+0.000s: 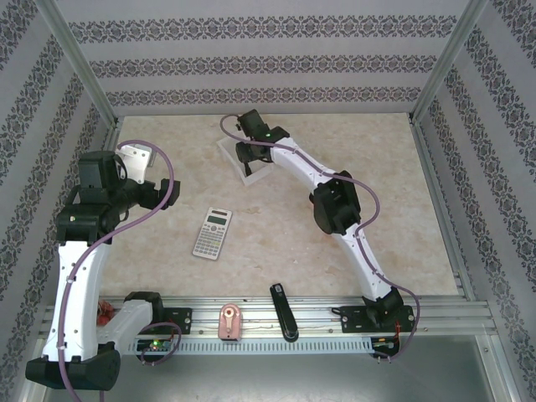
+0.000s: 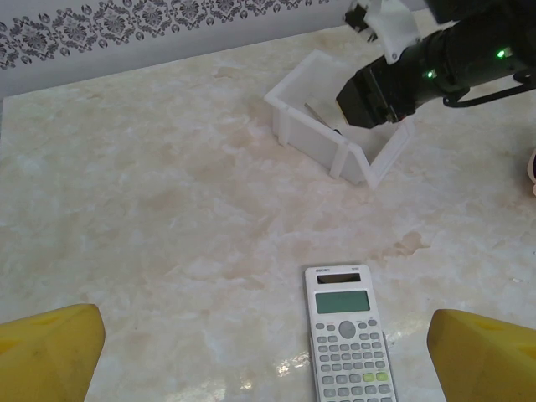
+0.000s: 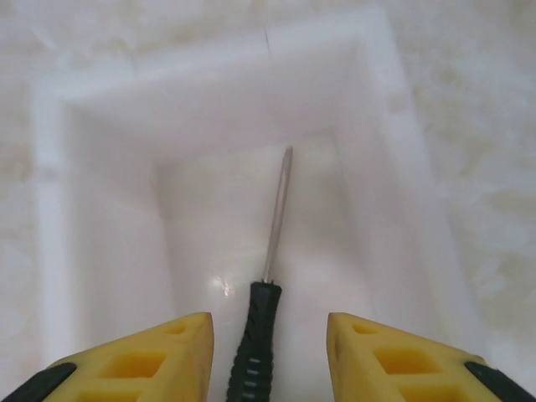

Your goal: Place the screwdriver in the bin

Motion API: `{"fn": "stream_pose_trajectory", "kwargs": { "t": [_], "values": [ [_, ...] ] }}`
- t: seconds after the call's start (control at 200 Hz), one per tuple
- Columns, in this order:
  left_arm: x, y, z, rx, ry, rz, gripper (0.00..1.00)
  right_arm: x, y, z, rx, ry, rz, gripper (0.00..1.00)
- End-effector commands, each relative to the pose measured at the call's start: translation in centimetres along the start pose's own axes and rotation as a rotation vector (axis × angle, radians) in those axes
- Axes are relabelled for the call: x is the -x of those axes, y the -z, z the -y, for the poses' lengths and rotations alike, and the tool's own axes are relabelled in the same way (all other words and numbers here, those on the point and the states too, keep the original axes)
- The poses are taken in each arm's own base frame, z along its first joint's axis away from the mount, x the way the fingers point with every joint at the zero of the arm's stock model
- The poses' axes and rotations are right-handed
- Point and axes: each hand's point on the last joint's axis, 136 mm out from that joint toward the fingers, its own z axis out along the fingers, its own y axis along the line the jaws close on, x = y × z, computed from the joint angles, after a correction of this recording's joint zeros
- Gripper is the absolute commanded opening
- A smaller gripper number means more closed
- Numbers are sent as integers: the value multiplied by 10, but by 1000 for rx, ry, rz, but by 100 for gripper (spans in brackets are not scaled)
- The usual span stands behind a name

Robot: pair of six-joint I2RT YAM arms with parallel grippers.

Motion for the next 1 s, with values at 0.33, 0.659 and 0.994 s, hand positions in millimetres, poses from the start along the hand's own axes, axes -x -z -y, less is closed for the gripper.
{"fn": "stream_pose_trajectory", "kwargs": {
  "t": [0.33, 0.659, 0.994],
  "values": [
    [-8, -14, 5, -34, 56, -13, 99, 31, 137, -7, 62, -40, 163, 47],
    [-34, -47, -4, -11, 151, -98, 99, -2, 223, 33, 23, -99, 318, 68],
    [-42, -68, -36, 161, 243, -3, 99, -42, 228, 110, -162, -214, 272, 86]
  ]
}}
